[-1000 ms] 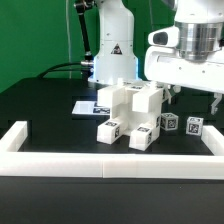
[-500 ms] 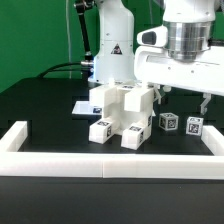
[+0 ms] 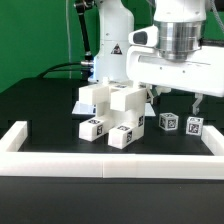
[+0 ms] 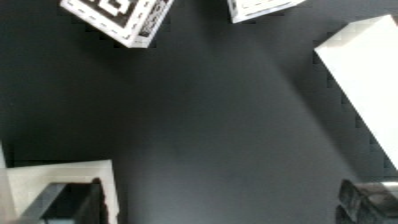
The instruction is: Assemble chair
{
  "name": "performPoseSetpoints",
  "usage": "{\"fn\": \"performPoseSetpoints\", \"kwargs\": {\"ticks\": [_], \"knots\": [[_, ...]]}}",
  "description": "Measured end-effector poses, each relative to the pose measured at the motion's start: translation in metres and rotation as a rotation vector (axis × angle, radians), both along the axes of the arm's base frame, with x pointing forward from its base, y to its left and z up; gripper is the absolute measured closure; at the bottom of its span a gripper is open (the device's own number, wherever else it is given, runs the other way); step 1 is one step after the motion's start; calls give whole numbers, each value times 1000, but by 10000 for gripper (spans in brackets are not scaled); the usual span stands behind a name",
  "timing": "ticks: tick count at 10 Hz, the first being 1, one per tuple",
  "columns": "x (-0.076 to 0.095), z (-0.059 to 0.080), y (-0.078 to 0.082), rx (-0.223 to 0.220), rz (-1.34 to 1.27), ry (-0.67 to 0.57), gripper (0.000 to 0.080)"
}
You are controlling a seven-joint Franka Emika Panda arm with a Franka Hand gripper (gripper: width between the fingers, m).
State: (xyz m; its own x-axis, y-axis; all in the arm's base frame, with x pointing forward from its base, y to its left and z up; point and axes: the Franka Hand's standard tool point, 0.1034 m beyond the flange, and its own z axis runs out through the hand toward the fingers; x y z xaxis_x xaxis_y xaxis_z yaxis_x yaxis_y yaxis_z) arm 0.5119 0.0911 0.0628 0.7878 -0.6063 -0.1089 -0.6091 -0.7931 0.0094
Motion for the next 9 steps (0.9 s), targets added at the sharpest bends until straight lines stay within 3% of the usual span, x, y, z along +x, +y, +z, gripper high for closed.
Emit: {"fn": "performPoseSetpoints", "kwargs": {"ticks": [2, 4, 8, 9], "knots": [[7, 16, 35, 12, 29, -25, 151], [7, 20, 52, 13, 54, -75, 151], [5, 17, 52, 11, 57, -69, 151], [2, 13, 58, -5, 85, -87, 151]]}}
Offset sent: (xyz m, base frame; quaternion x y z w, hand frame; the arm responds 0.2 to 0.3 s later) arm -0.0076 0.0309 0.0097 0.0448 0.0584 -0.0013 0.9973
